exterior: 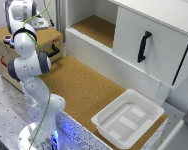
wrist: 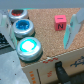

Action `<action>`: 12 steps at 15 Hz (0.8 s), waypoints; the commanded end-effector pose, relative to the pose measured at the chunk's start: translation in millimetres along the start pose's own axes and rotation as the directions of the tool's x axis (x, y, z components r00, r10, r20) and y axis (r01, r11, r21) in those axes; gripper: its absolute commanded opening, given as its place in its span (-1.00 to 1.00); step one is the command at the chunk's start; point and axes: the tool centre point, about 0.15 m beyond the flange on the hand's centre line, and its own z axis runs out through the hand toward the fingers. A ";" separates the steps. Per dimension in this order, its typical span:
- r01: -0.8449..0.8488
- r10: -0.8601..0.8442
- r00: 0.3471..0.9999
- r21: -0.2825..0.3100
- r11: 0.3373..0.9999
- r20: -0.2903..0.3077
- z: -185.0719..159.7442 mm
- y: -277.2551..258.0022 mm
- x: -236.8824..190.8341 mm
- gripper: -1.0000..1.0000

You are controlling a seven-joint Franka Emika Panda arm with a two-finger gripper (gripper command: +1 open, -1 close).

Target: Toggle the green light switch to turn off the green light

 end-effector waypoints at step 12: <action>-0.057 0.057 0.998 -0.067 0.996 -0.005 49.5 -42.8 85.5 -1.00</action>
